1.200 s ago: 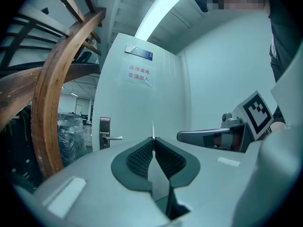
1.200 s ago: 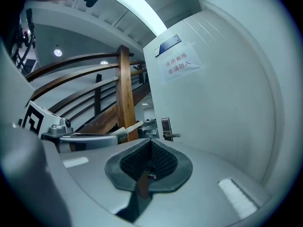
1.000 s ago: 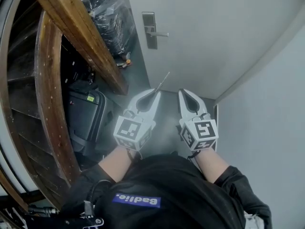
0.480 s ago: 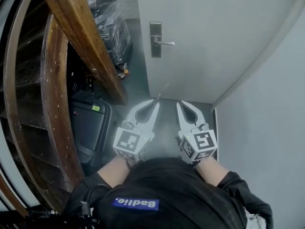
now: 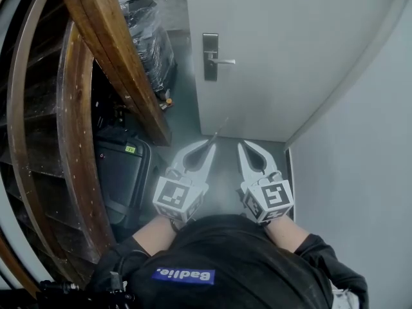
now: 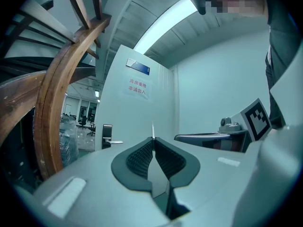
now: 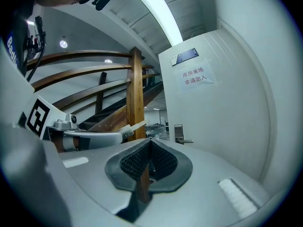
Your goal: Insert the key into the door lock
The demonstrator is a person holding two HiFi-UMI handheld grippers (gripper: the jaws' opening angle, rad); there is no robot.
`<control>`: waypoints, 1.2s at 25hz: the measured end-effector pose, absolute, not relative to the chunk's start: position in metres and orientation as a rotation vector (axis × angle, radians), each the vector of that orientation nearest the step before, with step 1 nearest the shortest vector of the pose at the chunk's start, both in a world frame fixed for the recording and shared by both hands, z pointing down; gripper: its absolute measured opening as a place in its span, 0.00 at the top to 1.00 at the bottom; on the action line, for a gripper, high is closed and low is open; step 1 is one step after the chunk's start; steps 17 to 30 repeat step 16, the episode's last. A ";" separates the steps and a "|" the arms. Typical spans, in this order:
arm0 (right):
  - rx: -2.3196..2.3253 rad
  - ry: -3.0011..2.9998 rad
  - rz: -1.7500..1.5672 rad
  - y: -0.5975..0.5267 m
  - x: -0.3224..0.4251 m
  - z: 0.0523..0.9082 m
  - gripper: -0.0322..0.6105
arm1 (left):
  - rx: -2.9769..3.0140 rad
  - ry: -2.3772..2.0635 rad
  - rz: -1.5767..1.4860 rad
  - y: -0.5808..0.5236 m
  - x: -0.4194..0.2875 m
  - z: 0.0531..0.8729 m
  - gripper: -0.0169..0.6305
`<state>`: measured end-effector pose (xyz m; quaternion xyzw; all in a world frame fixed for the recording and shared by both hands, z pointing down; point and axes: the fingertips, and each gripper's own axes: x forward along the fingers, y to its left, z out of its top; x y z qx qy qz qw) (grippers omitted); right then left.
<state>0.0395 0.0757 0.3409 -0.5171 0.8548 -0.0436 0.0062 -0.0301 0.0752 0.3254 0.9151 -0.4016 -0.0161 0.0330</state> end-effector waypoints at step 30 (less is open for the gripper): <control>-1.600 2.677 -0.140 0.087 0.054 0.338 0.95 | 2.804 -1.241 -0.055 0.082 -0.017 0.323 0.91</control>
